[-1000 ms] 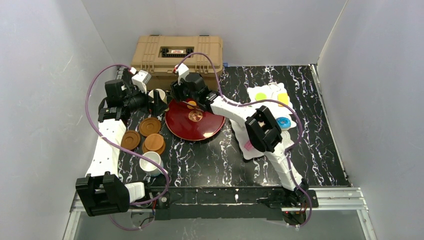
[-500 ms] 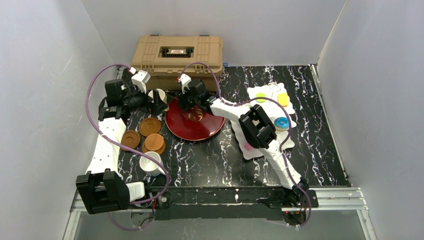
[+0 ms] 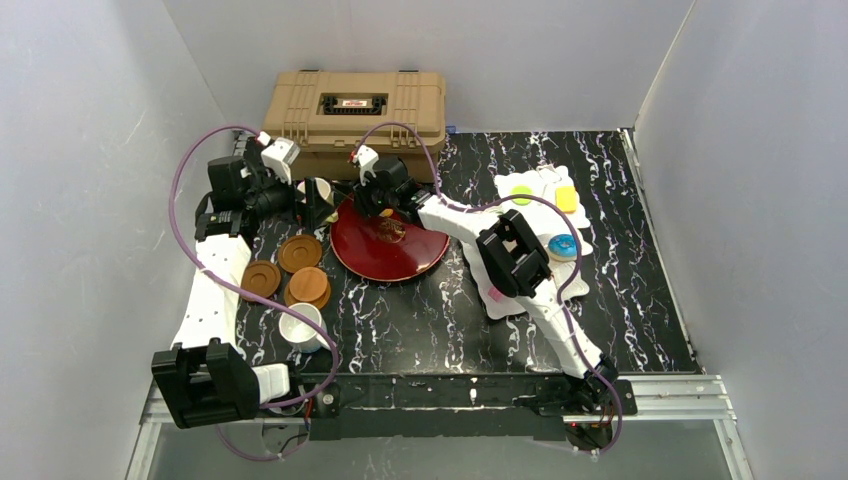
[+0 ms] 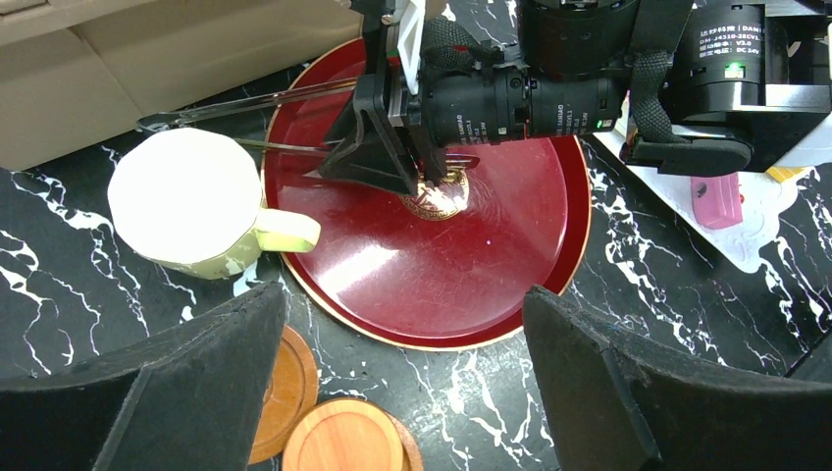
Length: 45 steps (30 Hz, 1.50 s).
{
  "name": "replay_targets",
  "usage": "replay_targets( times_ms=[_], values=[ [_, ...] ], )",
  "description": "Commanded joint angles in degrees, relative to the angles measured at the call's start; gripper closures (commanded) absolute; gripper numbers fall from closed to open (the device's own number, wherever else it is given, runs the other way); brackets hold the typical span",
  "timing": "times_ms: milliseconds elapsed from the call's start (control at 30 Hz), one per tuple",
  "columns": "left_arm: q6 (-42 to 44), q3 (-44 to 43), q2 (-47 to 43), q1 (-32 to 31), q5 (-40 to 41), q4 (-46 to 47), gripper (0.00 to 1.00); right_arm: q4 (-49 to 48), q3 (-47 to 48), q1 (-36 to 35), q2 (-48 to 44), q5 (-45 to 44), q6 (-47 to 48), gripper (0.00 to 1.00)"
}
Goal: Serve the afternoon tea
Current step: Move the clamp to the tray.
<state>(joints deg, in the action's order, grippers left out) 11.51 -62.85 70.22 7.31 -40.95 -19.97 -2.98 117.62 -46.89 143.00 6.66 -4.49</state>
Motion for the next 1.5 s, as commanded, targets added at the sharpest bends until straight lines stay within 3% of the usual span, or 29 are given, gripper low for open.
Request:
replay_targets(
  times_ms=[0, 133, 267, 567, 833, 1100, 1200, 1400, 1467],
  values=[
    [0.0, -2.43, -0.08, 0.4, -1.19, -0.83, 0.11, -0.8, 3.48, -0.13, 1.16, 0.63, -0.3, 0.57],
    [-0.55, -2.56, -0.07, 0.41, -1.45, -0.38, 0.12, -0.28, 4.45, -0.39, 2.04, 0.68, -1.12, 0.64],
    [-0.78, -2.7, -0.24, 0.41, -1.87, -0.61, 0.12, -0.99, 3.55, -0.81, 0.59, -1.03, -1.09, 0.99],
    [-1.91, -2.55, -0.74, 0.38, -3.1, -0.52, 0.14, -18.01, -12.41, -0.83, -13.52, -10.38, -3.14, 0.99],
    [-4.51, -1.22, -0.89, 0.41, -3.81, -0.43, 0.14, -31.68, -30.28, -1.53, -26.45, -13.1, -7.24, 0.99],
    [-19.57, 1.02, -0.67, 0.41, -4.74, 5.12, 0.07, -42.93, -46.78, -6.16, -37.83, -18.48, -7.29, 0.99],
    [-20.91, 1.51, -0.15, 0.41, -5.44, 5.54, 0.08, -41.57, -47.93, -7.27, -38.78, -19.81, -6.98, 0.99],
    [-15.69, 2.23, -0.76, 0.48, -4.26, 2.89, 0.07, -27.97, -42.77, -7.38, -35.4, -22.07, -7.46, 0.98],
    [-14.48, 2.22, -0.64, 0.56, -3.85, 2.36, 0.06, -28.36, -44.17, -8.14, -36.36, -21.15, -7.2, 0.82]
  ],
)
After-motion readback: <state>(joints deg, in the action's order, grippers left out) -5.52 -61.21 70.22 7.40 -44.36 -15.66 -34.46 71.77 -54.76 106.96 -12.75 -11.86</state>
